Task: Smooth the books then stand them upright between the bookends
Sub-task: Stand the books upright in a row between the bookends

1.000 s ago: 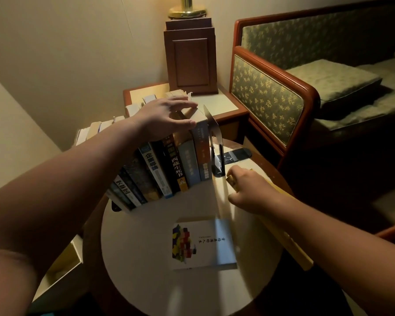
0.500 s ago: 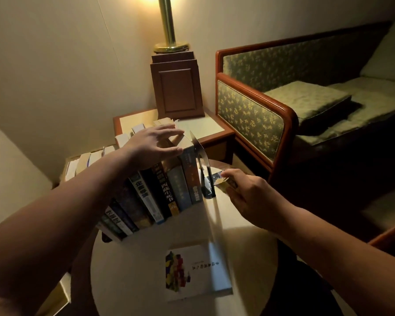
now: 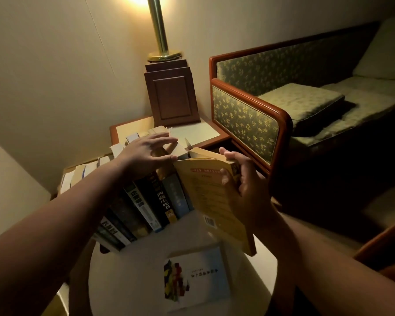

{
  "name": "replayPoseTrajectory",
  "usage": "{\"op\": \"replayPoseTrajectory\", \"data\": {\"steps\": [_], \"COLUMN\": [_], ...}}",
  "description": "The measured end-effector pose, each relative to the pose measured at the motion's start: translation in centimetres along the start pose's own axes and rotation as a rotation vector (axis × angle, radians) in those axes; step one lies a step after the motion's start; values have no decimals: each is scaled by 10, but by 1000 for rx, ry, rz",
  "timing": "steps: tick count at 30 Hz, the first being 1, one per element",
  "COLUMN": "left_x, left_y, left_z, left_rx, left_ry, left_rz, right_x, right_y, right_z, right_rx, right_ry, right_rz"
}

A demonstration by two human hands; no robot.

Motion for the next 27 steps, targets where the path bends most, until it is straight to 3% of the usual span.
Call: {"op": "replayPoseTrajectory", "data": {"steps": [5,8,14,19,22,27], "left_x": [-2,-2,-2,-3,-1,1], "left_y": [0,-1,-2,-2,-1,0], "left_z": [1,1,1,1,0,-1], "left_rx": [5,-2,-6,-9,-9,-9], "left_ry": [-18,-27,-48,-59,-59,-62], "left_rz": [7,9,9,10,7,7], "right_x": [6,0,1,-1,-2,-15], "right_y": [10,-4,-31,-28,-28,-36], "right_z": [2,-7,-4,18,21,12], "right_rx": [-2,-69,-586,-871,-929,-934], "right_ry": [-43,122,263,279,280,432], "right_rz": [82,139,254,403,438,336]}}
Point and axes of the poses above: each hand's wrist, its own y-axis away from the middle knuckle, its own z-axis out of the palm, x = y × z, the point moved 7 cm from there along -y, towards the middle knuckle, and after that the axes turned 7 degrees about -x, right-handed, at the moved point
